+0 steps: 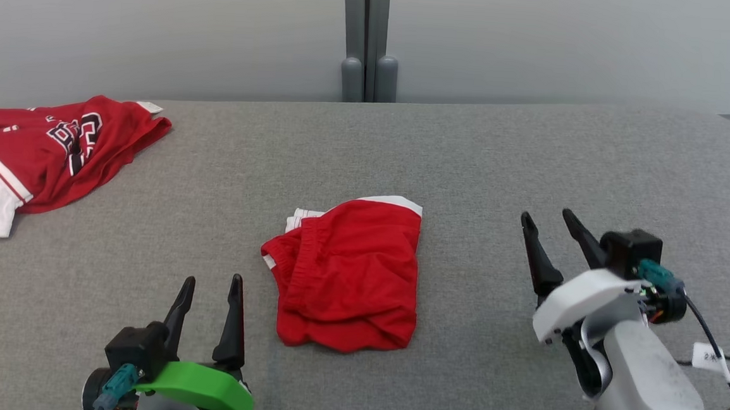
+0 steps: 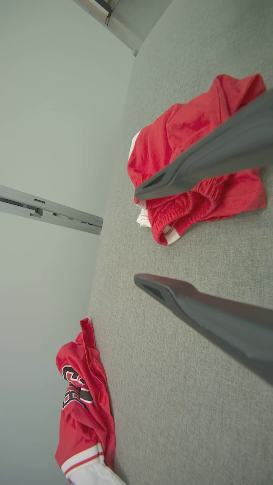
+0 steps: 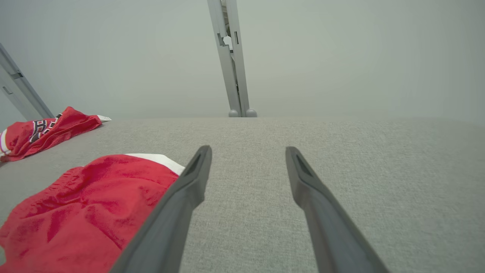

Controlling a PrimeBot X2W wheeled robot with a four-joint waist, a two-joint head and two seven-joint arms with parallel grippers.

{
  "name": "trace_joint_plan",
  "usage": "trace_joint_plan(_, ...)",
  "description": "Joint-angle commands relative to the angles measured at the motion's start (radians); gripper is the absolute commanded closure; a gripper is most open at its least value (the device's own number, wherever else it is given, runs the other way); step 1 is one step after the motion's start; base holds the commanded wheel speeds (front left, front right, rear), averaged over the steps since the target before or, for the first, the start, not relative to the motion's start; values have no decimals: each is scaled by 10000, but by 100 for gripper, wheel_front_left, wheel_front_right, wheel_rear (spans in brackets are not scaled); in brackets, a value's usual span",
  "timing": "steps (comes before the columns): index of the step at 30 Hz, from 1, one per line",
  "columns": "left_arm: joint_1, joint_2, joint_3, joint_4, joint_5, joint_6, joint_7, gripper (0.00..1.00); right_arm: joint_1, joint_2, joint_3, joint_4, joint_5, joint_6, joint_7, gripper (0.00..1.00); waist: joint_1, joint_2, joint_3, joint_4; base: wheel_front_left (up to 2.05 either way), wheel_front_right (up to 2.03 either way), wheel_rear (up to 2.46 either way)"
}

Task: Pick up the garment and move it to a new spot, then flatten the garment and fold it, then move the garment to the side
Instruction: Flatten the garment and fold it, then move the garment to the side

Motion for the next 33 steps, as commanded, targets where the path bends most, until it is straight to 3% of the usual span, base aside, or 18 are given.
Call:
trace_joint_plan(1, 236, 24, 114, -60, 32, 5, -6, 0, 737, 175, -553, -640, -575, -8, -16, 0, 0, 0, -234, -271, 0, 0, 0)
trace_joint_plan(5, 569, 23, 244, -174, -16, 8, -4, 0, 2207, 436, -1559, -2149, -1593, -9, -17, 0, 0, 0, -295, -351, 0, 0, 0)
trace_joint_plan(13, 1097, 21, 470, -473, -55, 131, -6, 0, 3700, 456, -1522, -3552, -1039, -9, -18, 0, 0, 0, -351, -447, 0, 0, 0)
trace_joint_plan(33, 1274, 20, 500, -583, 98, 242, -6, 0, 4085, 459, -1814, -3739, -1296, -9, -18, 0, 0, 0, -370, -393, 0, 0, 0)
